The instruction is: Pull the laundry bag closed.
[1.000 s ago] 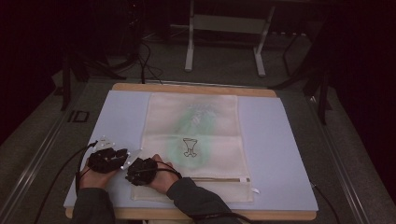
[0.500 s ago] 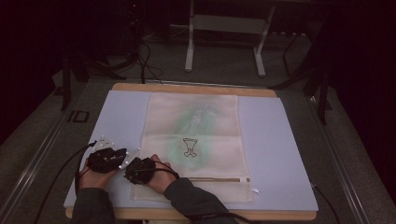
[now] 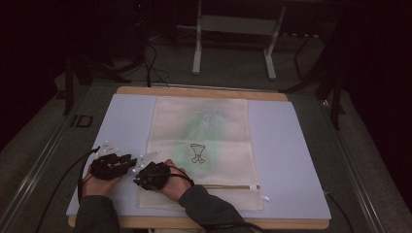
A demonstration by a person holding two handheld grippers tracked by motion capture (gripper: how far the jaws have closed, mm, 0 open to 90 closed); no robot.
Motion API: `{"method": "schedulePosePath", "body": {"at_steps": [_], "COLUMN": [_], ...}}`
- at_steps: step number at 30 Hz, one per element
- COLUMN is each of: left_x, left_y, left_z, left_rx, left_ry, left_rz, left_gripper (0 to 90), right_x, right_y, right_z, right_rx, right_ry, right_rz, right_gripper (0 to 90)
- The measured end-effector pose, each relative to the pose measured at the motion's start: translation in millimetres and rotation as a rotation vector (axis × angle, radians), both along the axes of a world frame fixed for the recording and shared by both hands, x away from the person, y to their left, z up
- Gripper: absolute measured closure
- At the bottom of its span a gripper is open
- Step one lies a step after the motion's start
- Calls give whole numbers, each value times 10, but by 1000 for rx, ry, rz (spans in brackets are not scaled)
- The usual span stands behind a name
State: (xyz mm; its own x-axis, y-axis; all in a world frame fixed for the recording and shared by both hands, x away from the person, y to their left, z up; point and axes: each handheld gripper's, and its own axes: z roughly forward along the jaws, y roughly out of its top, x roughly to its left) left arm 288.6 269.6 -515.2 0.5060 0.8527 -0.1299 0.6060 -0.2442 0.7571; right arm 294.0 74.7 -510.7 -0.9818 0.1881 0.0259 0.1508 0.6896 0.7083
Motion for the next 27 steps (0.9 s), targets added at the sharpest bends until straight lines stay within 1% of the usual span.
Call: {"method": "schedulePosePath", "body": {"at_steps": [1,3,7,12,15,18,22,27], "left_x": [0,4,1,-7,-14,-22,-44,-67], "left_y": [-1,-7,-17,-23,-34,-57,-76,-111], "left_z": [1,-1,-1,3,7,7,12,9], "left_rx": [0,2,4,2,0,-2,-14,-14], "left_ry": [0,3,2,4,4,7,10,22], "left_rz": [0,-1,-10,-16,-23,-38,-59,-83], "left_gripper": [645,644,645,650,656,665,711,745], "right_x": [-10,-23,-19,21,29,29,2,-11], "right_y": [-31,-80,-129,-117,-97,-95,-92,-106], "right_z": [-5,-24,-78,-122,-143,-167,-175,-196], "right_rx": [-6,-13,-20,-27,-33,-39,-53,-42], "right_ry": [-11,-15,-3,22,19,34,19,13], "right_rz": [7,7,7,5,7,6,13,6], "right_gripper": [808,808,804,796,796,804,815,815]}}
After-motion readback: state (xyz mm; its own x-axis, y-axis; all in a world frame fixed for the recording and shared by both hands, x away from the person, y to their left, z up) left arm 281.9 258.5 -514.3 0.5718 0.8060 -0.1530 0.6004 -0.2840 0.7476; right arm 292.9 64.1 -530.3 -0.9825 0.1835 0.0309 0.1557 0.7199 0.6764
